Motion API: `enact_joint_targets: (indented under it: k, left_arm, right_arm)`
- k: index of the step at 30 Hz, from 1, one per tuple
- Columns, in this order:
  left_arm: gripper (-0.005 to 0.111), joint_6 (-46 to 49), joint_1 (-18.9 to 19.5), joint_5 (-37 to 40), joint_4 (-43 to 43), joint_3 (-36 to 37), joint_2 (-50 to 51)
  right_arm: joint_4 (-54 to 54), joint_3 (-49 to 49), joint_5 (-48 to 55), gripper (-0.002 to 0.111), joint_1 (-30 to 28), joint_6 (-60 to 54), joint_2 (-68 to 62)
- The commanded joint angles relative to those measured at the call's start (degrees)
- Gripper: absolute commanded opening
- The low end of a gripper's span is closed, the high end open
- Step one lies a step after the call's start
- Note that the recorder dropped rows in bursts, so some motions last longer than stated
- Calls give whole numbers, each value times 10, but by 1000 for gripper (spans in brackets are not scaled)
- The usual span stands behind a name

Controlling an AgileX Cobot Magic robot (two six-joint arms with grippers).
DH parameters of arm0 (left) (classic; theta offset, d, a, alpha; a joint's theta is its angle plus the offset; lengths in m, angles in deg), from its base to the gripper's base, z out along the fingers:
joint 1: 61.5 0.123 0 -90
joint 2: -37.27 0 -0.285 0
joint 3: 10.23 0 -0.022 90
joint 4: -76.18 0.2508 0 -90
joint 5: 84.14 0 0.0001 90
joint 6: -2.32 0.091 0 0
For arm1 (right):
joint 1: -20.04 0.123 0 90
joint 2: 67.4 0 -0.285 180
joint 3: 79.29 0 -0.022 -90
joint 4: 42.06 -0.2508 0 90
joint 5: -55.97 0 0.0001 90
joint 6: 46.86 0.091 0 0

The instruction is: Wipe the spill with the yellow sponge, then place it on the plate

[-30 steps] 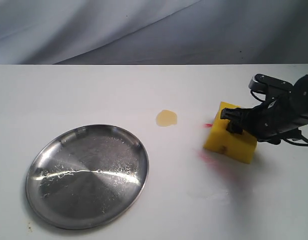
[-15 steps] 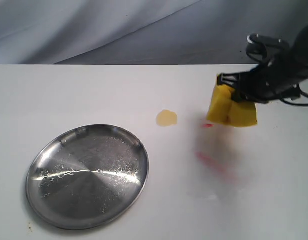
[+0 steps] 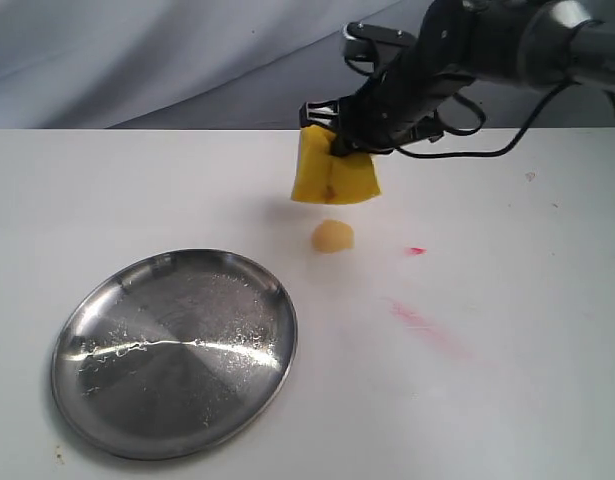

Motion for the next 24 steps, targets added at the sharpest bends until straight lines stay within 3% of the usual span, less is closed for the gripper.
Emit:
enact_joint_targets:
  k: [1, 8, 15, 21, 24]
  left_arm:
    - [0, -5, 1, -3, -4, -2, -2]
    - [0, -5, 1, -3, -4, -2, -2]
    - [0, -5, 1, -3, -4, -2, -2]
    - [0, -5, 1, -3, -4, -2, -2]
    - [0, -5, 1, -3, -4, -2, -2]
  right_arm:
    - [-17, -41, 15, 0, 16, -6, -56]
    - [9, -41, 91, 0, 16, -23, -93]
    - [153, -41, 170, 0, 16, 17, -93]
    - [350, -41, 260, 0, 16, 98, -93]
    - [371, -41, 266, 0, 16, 116, -93]
